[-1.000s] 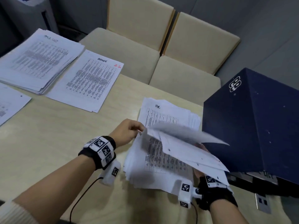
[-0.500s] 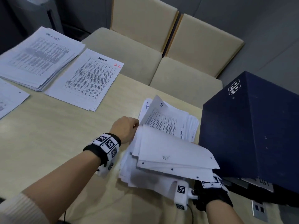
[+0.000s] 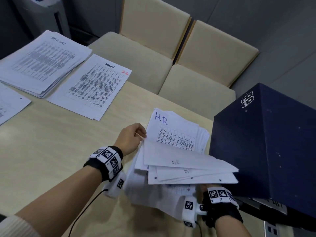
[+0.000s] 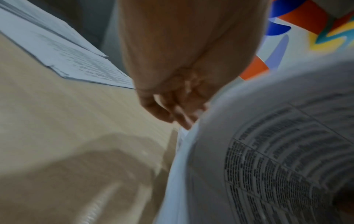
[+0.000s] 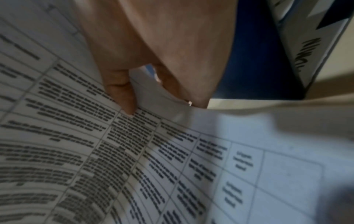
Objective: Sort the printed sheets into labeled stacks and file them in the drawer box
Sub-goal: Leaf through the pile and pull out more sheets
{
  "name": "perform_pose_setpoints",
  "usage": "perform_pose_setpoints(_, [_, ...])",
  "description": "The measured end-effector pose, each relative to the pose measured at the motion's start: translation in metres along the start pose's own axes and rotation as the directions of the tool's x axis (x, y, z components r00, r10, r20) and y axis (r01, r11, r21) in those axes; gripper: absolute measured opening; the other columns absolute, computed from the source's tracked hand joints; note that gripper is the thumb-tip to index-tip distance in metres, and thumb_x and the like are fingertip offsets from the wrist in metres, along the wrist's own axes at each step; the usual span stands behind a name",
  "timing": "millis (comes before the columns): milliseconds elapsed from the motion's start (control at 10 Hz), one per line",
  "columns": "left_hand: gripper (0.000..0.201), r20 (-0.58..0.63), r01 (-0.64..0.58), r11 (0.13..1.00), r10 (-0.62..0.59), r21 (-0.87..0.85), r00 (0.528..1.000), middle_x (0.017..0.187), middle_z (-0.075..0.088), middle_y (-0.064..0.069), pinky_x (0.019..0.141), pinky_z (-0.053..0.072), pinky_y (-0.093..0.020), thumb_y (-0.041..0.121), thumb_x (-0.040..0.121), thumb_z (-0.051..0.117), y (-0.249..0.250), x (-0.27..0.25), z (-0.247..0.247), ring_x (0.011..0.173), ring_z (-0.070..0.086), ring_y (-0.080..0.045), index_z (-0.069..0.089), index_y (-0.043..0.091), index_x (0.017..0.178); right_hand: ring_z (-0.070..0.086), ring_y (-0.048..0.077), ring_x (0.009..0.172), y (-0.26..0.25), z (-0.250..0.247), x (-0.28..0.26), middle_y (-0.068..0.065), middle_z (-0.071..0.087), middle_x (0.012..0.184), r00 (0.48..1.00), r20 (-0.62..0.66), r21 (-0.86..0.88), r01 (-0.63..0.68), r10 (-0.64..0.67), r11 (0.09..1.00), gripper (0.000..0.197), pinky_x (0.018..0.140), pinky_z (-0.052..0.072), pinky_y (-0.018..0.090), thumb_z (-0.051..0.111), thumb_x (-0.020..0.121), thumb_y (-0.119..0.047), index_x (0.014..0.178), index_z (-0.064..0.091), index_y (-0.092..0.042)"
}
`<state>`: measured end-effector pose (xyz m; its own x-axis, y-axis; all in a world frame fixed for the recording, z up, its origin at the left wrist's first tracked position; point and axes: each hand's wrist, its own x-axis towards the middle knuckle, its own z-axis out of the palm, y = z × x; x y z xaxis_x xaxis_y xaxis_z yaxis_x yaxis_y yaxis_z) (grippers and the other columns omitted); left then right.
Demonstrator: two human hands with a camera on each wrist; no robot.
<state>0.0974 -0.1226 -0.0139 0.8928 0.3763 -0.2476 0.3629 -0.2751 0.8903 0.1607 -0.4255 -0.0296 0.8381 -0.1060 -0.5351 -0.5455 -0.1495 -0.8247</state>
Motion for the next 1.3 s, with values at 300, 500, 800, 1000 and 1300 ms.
perform_pose_setpoints(300, [0.010,0.082,0.045,0.796,-0.119,0.604,0.990,0.088,0.067,-0.008,0.061,0.041,-0.028,0.017,0.083,0.055,-0.001,0.026,0.005,0.075,0.059,-0.027,0.053,0.018,0.074,0.057,0.022,0.070,-0.018,0.007,-0.005,0.010,0.063,0.077,0.997,0.041,0.097,-0.076,0.072,0.992,0.014,0.060,0.043,0.029,0.057,0.089,0.004,0.084,0.062,-0.008])
perform_pose_setpoints(500, [0.027,0.089,0.057,0.821,-0.130,0.568,0.988,0.068,0.061,0.001,0.058,0.045,-0.027,0.030,0.082,0.066,0.000,0.027,0.004,0.069,0.060,-0.023,0.049,0.022,0.063,0.065,0.032,0.086,-0.021,0.014,-0.007,0.021,0.066,0.096,0.988,0.104,0.192,-0.131,0.113,0.973,0.014,0.068,0.053,0.036,0.052,0.081,0.008,0.087,0.061,-0.001])
perform_pose_setpoints(800, [0.027,0.105,0.051,0.819,-0.135,0.571,0.985,0.063,0.054,0.001,0.053,0.037,-0.023,0.023,0.085,0.061,0.012,0.021,0.005,0.065,0.054,-0.026,0.049,0.019,0.061,0.065,0.036,0.096,-0.022,0.008,-0.014,0.026,0.066,0.104,0.987,0.154,0.270,-0.087,0.046,0.959,0.019,0.079,0.054,0.041,0.049,0.085,0.010,0.099,0.060,0.005])
perform_pose_setpoints(1000, [0.029,0.095,-0.062,0.681,-0.010,0.729,0.995,0.060,0.044,0.003,0.061,0.041,-0.026,0.024,0.091,0.051,0.026,0.013,0.001,0.066,0.052,-0.026,0.046,0.017,0.064,0.064,0.036,0.097,-0.022,0.006,-0.017,0.024,0.067,0.105,0.989,0.140,0.285,-0.080,0.041,0.955,0.025,0.082,0.053,0.041,0.046,0.085,0.011,0.104,0.061,0.006])
perform_pose_setpoints(1300, [0.018,0.153,-0.360,0.813,0.327,0.457,0.932,0.094,0.065,0.006,0.070,0.047,-0.033,0.025,0.092,0.057,0.024,0.002,-0.017,0.083,0.058,-0.019,0.075,0.022,0.094,0.060,0.022,0.058,-0.026,0.010,-0.016,0.009,0.060,0.063,0.991,0.082,0.314,-0.130,0.110,0.941,0.024,0.066,0.046,0.035,0.046,0.089,0.005,0.068,0.052,-0.004])
